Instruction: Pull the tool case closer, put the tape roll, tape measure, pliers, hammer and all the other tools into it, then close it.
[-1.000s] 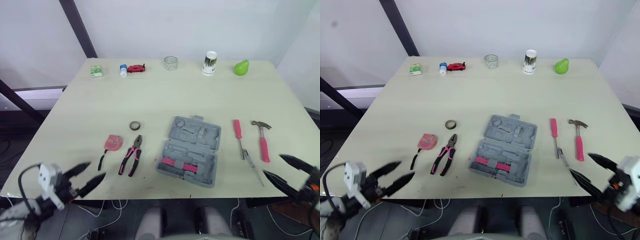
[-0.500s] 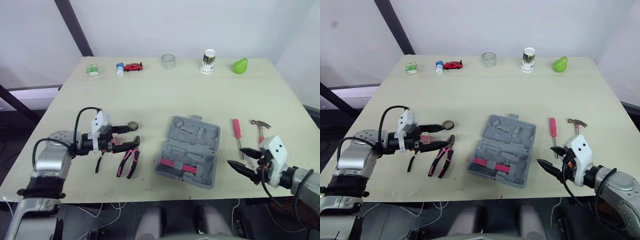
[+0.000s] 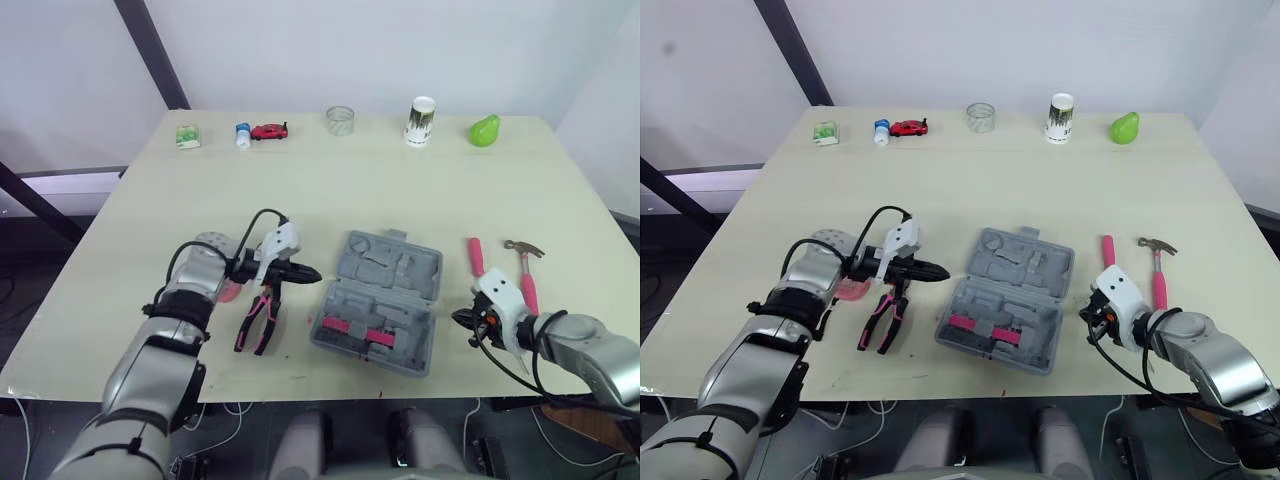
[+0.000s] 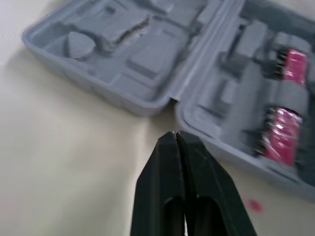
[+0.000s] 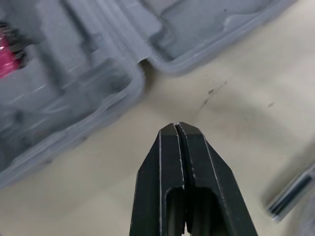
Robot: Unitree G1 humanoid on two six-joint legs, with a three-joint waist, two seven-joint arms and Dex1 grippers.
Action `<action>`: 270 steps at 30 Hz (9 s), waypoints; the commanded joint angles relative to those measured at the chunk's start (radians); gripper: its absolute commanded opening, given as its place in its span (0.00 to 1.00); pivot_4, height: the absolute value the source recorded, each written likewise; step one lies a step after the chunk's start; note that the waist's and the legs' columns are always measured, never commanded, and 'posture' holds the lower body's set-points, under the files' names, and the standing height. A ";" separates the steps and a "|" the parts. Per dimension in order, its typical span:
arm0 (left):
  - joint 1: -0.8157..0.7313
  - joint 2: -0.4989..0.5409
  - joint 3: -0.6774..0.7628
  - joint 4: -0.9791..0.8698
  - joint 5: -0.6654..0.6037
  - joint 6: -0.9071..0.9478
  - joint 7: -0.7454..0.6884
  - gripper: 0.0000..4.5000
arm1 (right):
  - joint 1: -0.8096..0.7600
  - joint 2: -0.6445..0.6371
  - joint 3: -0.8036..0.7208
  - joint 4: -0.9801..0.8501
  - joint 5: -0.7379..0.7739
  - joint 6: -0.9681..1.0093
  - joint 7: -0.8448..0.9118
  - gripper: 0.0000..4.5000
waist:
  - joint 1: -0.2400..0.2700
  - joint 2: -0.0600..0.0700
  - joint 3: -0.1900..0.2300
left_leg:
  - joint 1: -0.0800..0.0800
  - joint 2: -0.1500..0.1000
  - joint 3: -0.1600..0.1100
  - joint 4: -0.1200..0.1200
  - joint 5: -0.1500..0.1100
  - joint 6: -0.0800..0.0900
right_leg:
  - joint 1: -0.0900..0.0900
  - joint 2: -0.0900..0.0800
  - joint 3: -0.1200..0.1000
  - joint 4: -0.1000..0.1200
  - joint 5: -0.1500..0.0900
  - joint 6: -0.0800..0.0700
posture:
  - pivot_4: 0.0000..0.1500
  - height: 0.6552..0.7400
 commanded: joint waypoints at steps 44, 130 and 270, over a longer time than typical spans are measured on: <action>0.358 0.047 0.057 -0.584 0.018 0.279 0.062 0.01 | -0.310 0.172 0.297 0.262 -0.355 -0.214 0.311 0.00 | -0.027 0.001 -0.001 | 0.001 0.000 -0.010 0.003 0.000 0.000 | 0.002 -0.001 -0.003 0.004 0.000 0.000 | 1.00 1.00; 0.638 0.128 -0.018 -0.912 -0.073 0.400 0.148 0.01 | 0.037 0.058 0.185 -0.096 -0.321 -0.047 0.266 0.00 | 0.002 0.002 -0.001 | 0.001 -0.001 -0.014 0.003 0.000 0.000 | 0.004 -0.002 -0.007 0.002 0.000 0.000 | 1.00 1.00; -0.416 0.042 -0.384 0.233 0.631 -0.140 0.072 0.01 | 0.380 0.117 -0.509 -0.156 0.313 -0.740 0.528 1.00 | 0.002 0.002 0.008 | -0.001 -0.002 -0.004 0.008 -0.003 0.002 | 0.003 -0.003 -0.004 0.005 -0.004 0.002 | 1.00 1.00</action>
